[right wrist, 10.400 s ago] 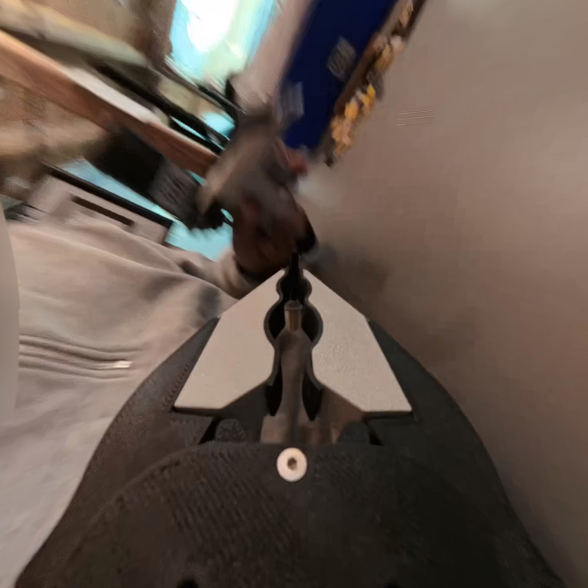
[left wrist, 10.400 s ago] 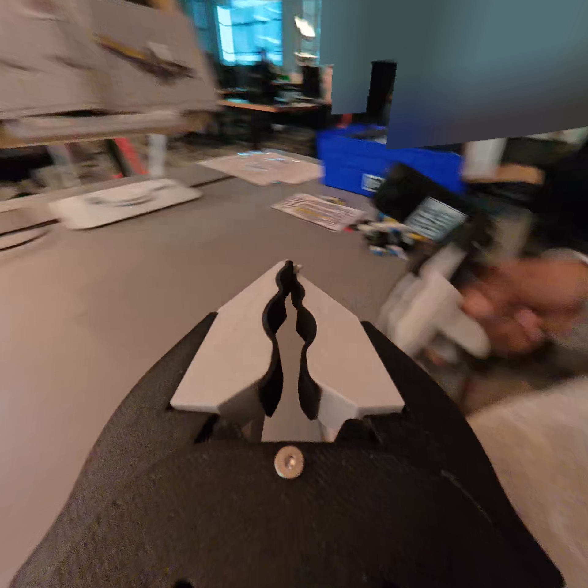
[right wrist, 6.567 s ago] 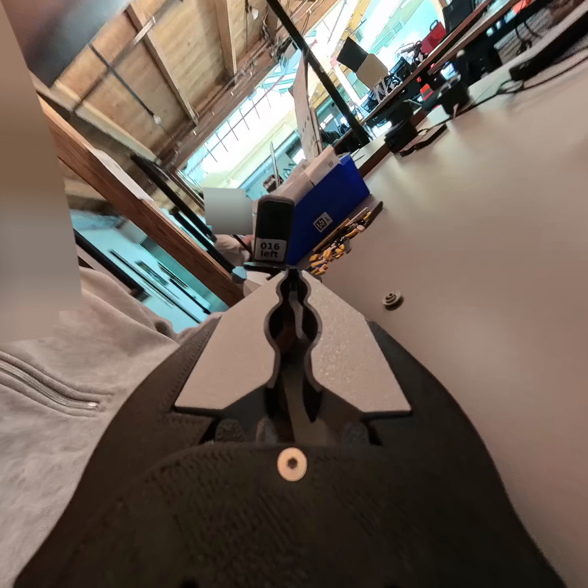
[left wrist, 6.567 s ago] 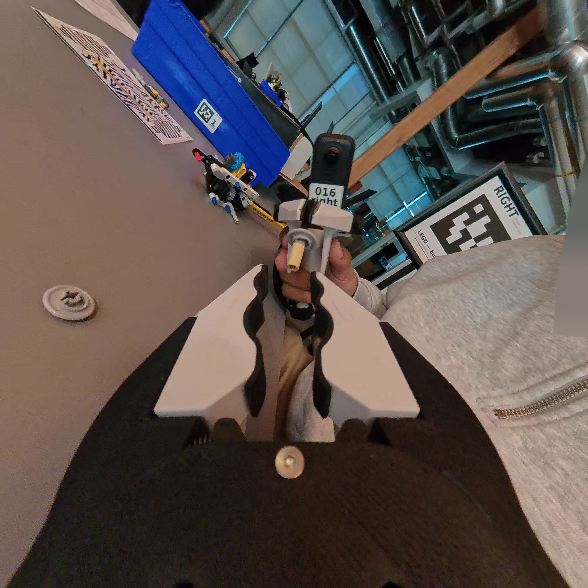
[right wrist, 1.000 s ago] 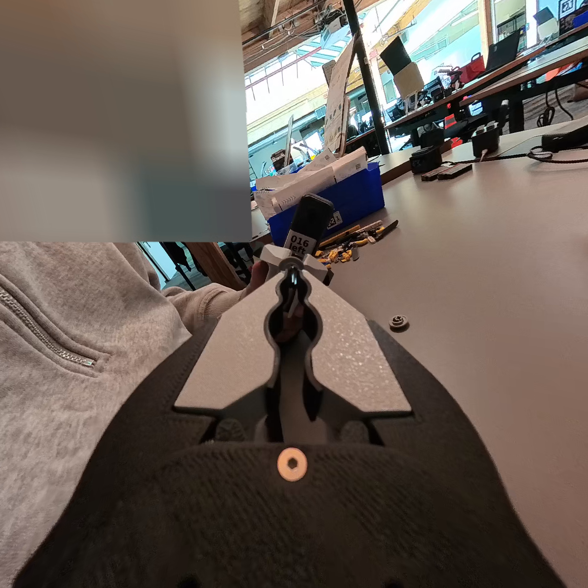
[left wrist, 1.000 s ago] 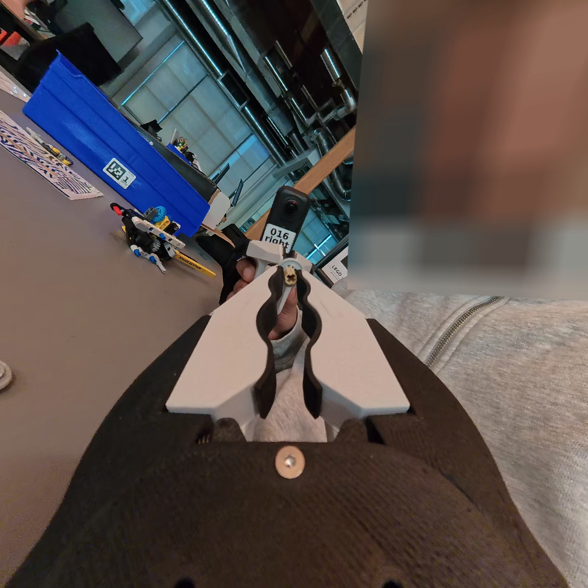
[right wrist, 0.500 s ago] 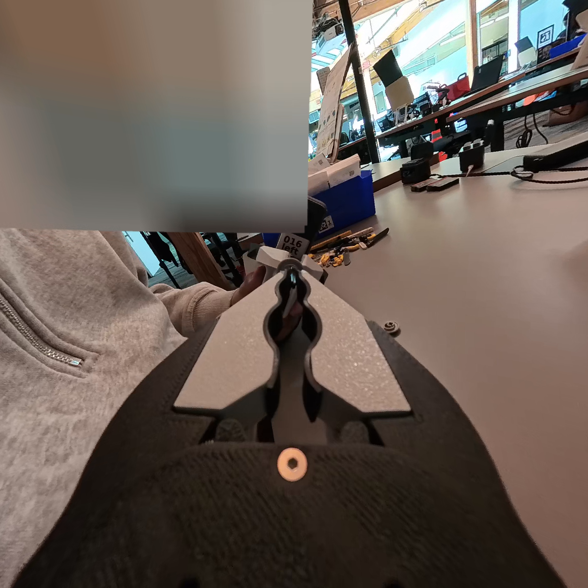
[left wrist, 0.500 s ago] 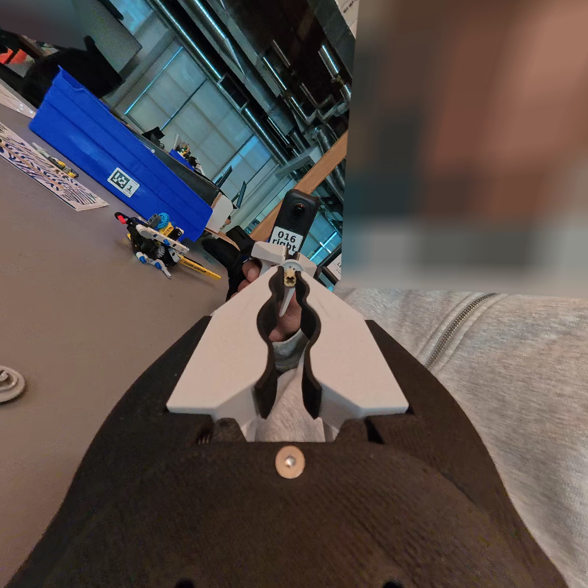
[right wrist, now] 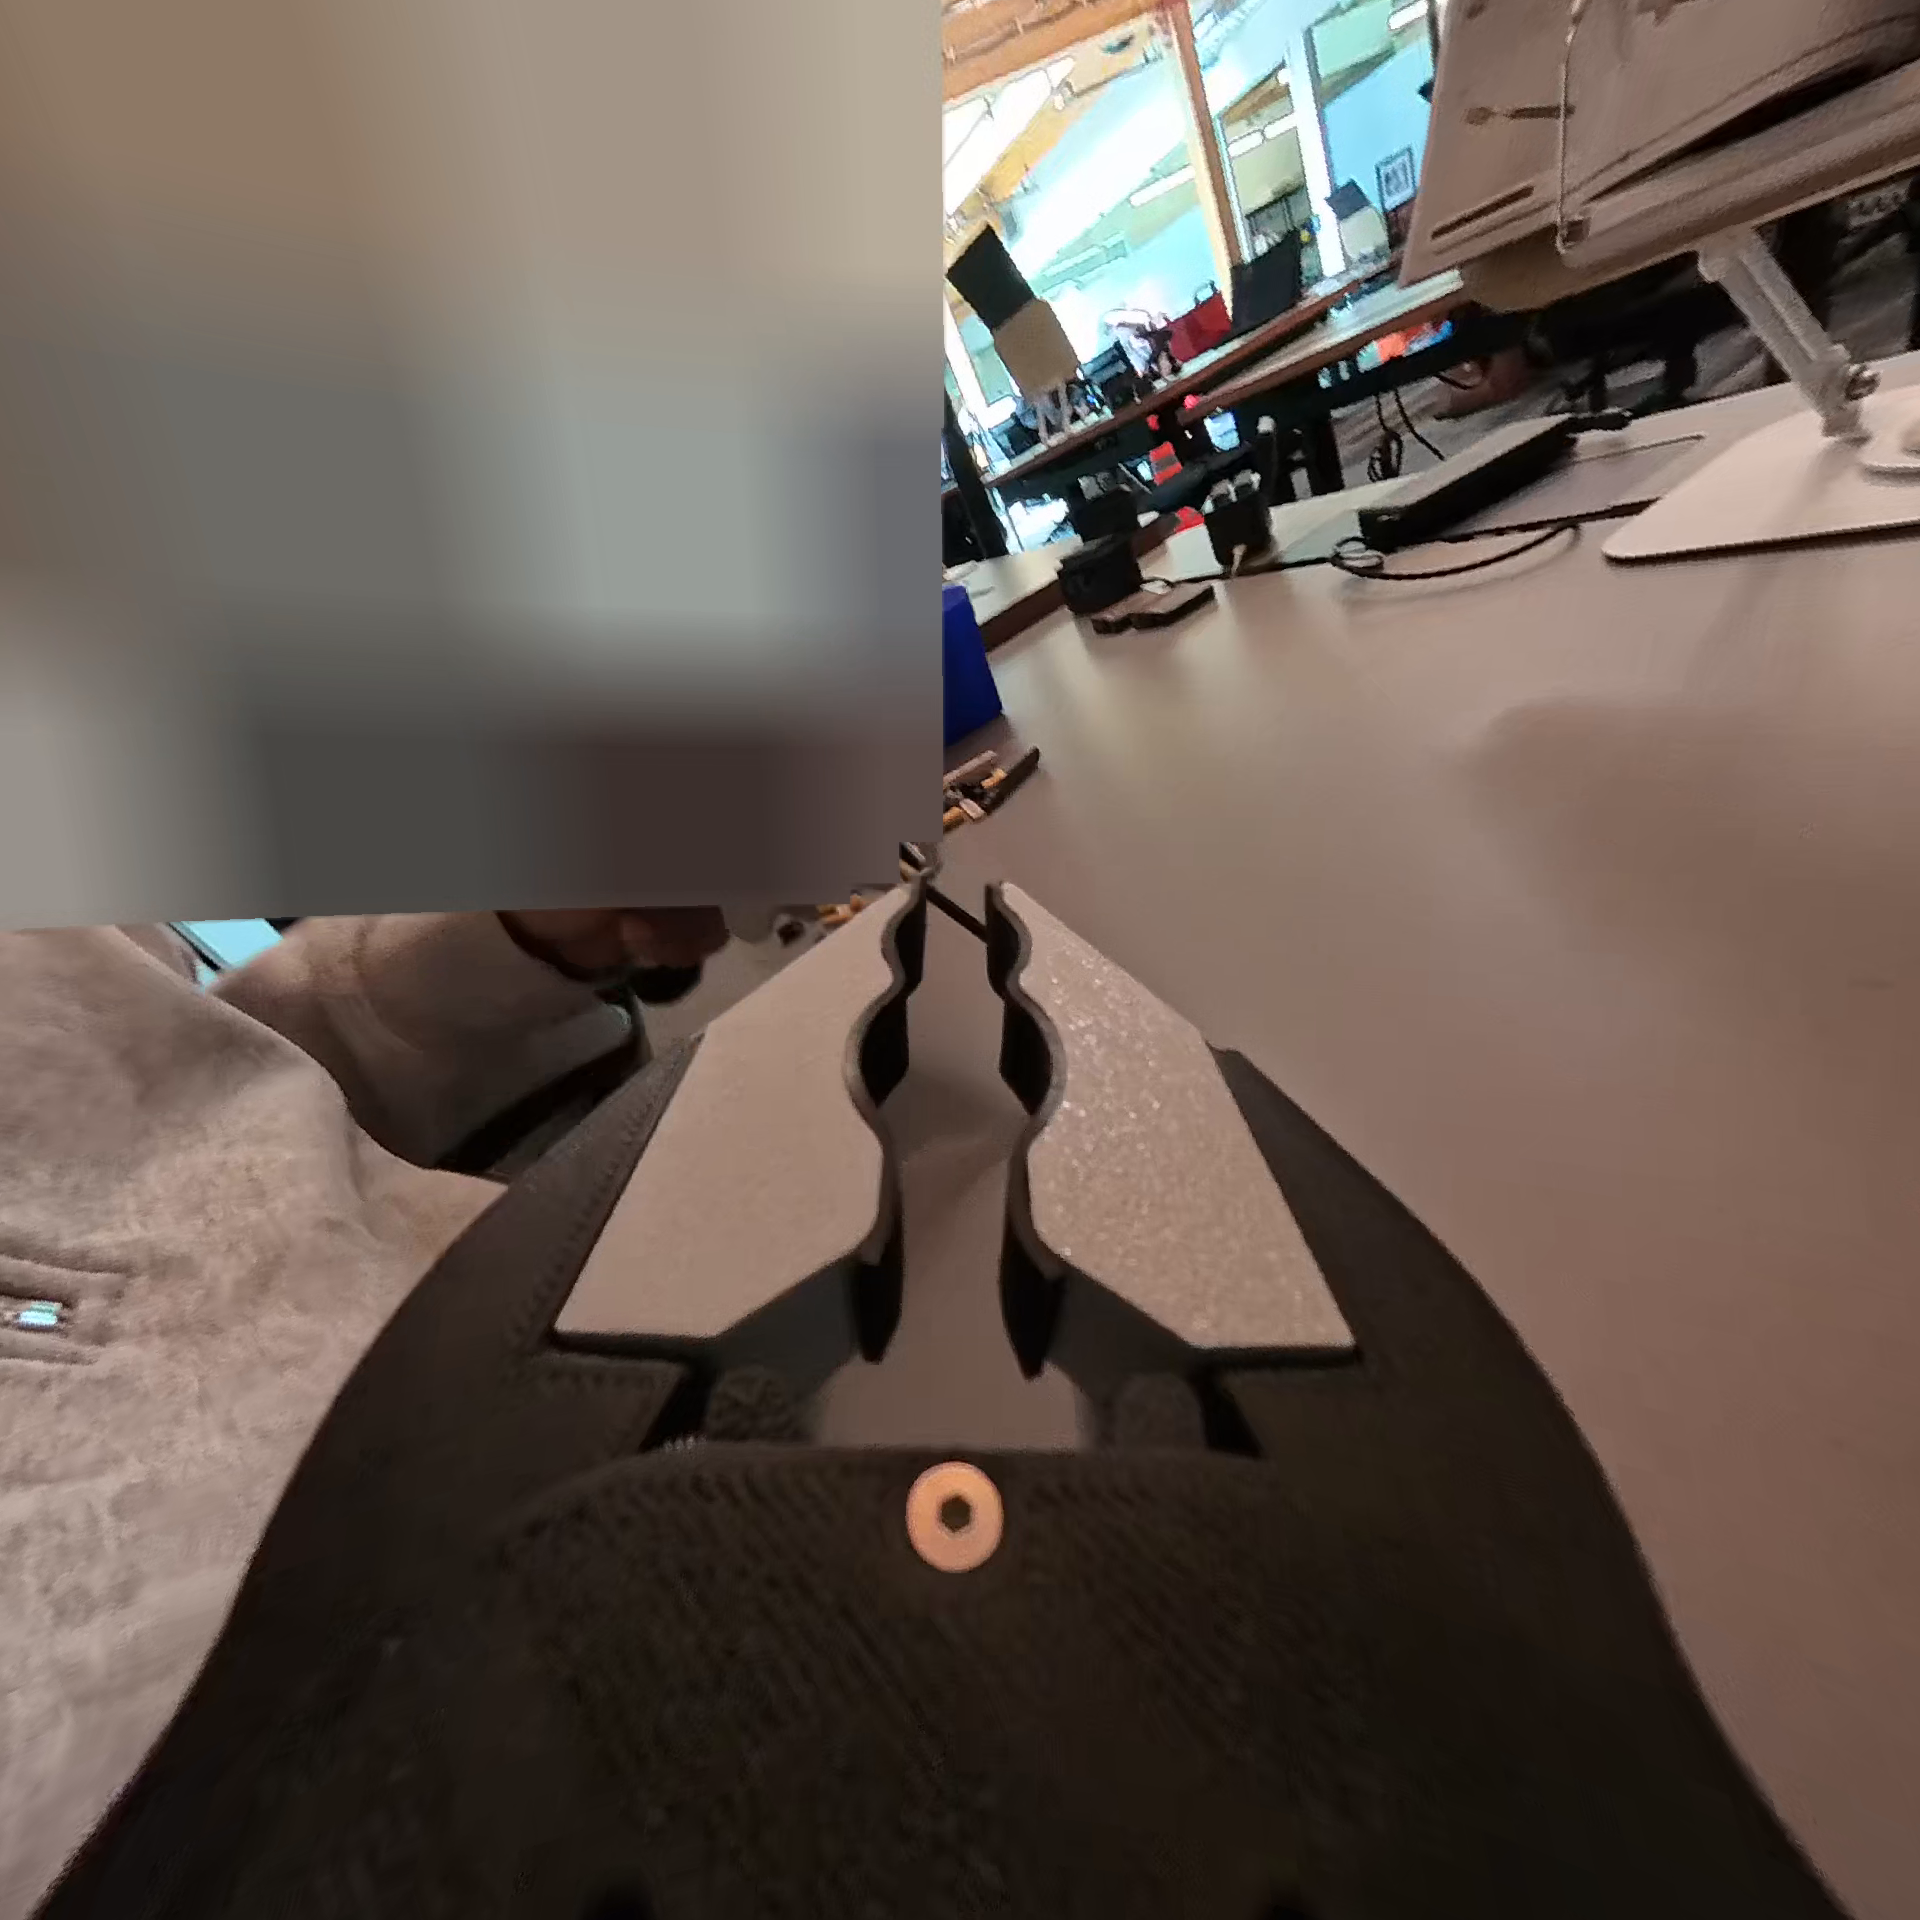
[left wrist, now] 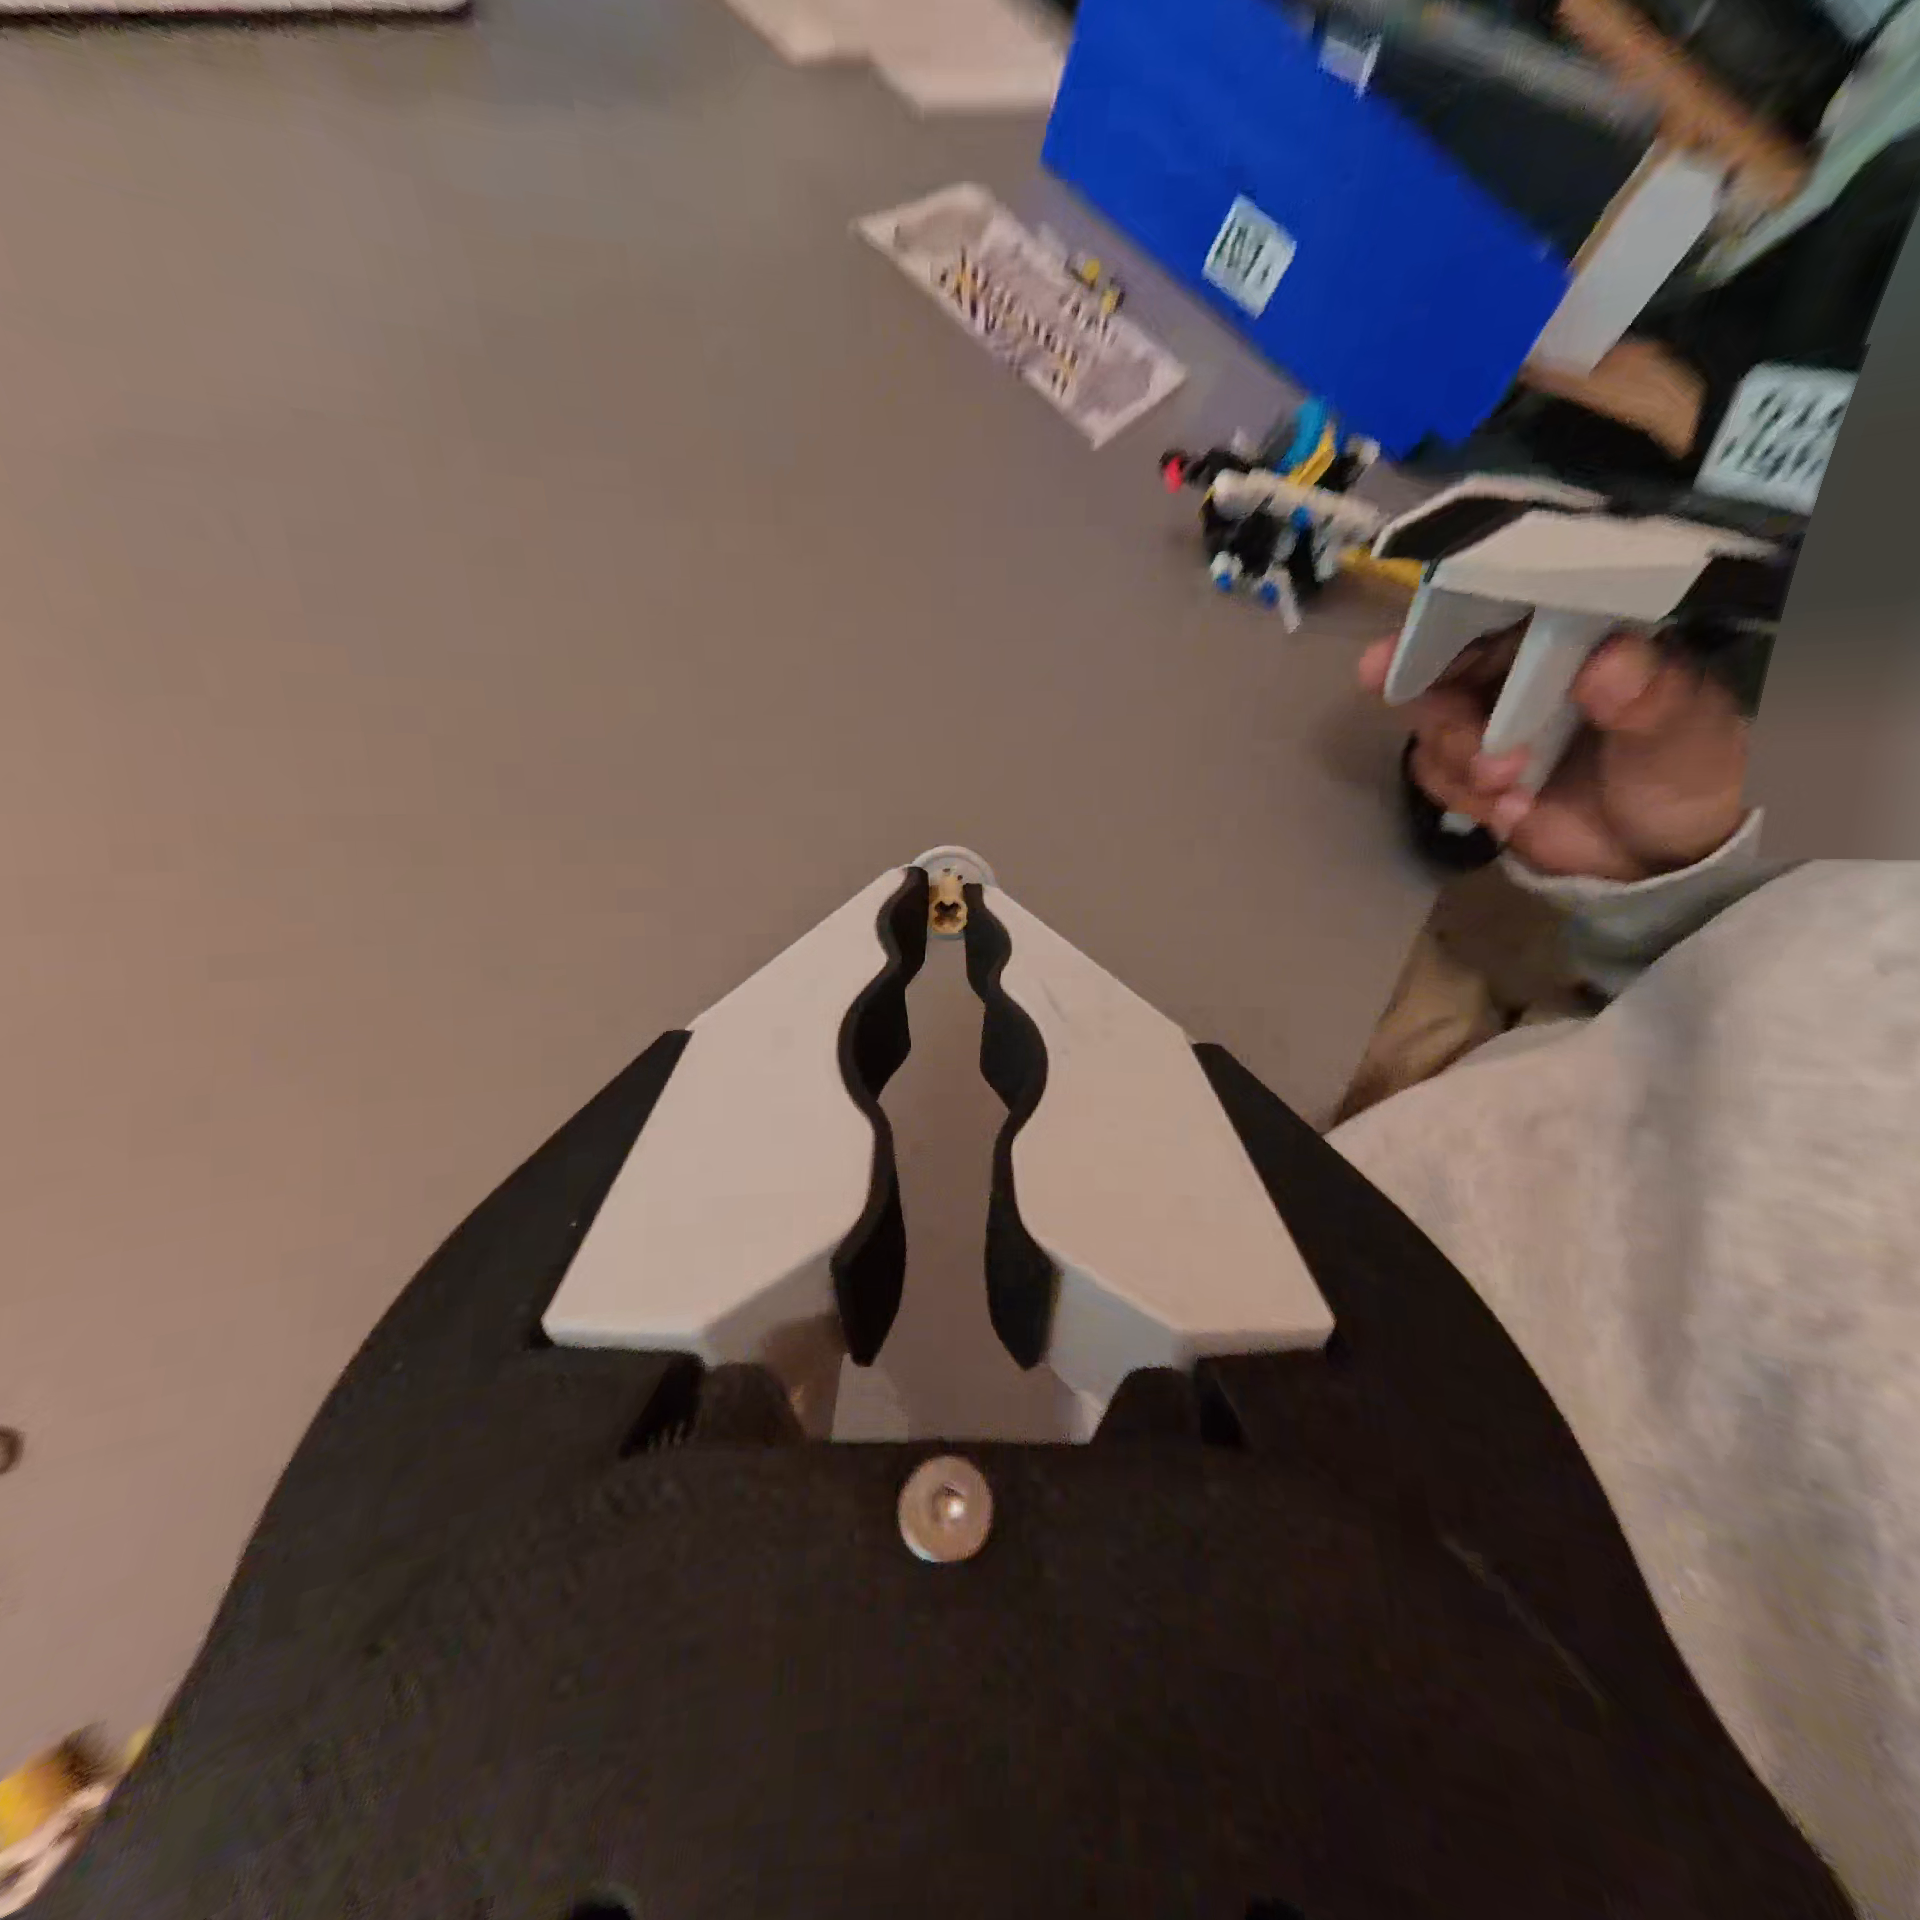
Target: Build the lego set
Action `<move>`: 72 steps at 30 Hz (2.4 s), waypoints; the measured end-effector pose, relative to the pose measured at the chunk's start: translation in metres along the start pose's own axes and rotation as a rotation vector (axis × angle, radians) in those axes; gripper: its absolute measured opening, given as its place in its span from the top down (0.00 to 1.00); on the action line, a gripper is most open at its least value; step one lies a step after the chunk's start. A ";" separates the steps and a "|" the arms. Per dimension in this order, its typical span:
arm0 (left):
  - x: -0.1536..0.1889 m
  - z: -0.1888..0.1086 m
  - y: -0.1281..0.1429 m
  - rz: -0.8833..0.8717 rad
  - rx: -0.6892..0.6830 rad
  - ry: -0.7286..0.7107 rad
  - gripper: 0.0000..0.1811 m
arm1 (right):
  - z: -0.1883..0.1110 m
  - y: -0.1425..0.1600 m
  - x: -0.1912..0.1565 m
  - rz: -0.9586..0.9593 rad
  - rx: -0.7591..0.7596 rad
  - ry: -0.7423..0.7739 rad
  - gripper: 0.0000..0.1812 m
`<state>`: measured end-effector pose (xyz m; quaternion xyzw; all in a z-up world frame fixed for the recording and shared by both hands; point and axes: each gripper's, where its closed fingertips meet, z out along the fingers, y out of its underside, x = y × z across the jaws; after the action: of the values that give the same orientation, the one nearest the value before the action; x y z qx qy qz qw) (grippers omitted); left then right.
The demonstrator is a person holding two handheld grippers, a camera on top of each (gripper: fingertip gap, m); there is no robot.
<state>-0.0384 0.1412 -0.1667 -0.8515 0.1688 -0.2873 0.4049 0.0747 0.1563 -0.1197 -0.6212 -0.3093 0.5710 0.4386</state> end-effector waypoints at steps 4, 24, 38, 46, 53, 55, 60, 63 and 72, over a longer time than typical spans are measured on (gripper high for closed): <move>0.000 0.015 0.005 0.208 -0.189 -0.075 0.98 | 0.003 0.013 0.004 -0.052 -0.084 0.040 0.95; 0.009 0.031 0.005 0.362 -0.437 -0.129 0.98 | 0.004 0.027 0.014 -0.012 -0.160 0.053 0.96; 0.000 0.033 0.012 0.325 -0.559 -0.141 0.98 | 0.004 0.029 0.018 -0.004 -0.169 0.067 0.96; -0.002 0.033 0.013 0.287 -0.566 -0.144 0.98 | 0.004 0.029 0.019 -0.006 -0.173 0.074 0.96; -0.003 0.034 0.012 0.257 -0.571 -0.156 0.98 | 0.003 0.029 0.020 -0.004 -0.171 0.077 0.96; -0.003 0.034 0.012 0.249 -0.572 -0.159 0.97 | 0.003 0.029 0.021 -0.004 -0.172 0.078 0.96; -0.003 0.034 0.013 0.229 -0.585 -0.160 0.97 | 0.003 0.029 0.021 -0.004 -0.172 0.079 0.96; -0.003 0.034 0.013 0.225 -0.596 -0.164 0.97 | 0.003 0.029 0.021 -0.001 -0.171 0.080 0.96; -0.003 0.035 0.013 0.215 -0.618 -0.172 0.97 | 0.003 0.029 0.022 -0.003 -0.172 0.083 0.96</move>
<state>-0.0195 0.1550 -0.1956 -0.9323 0.3023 -0.1053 0.1684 0.0720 0.1639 -0.1550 -0.6793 -0.3395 0.5155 0.3968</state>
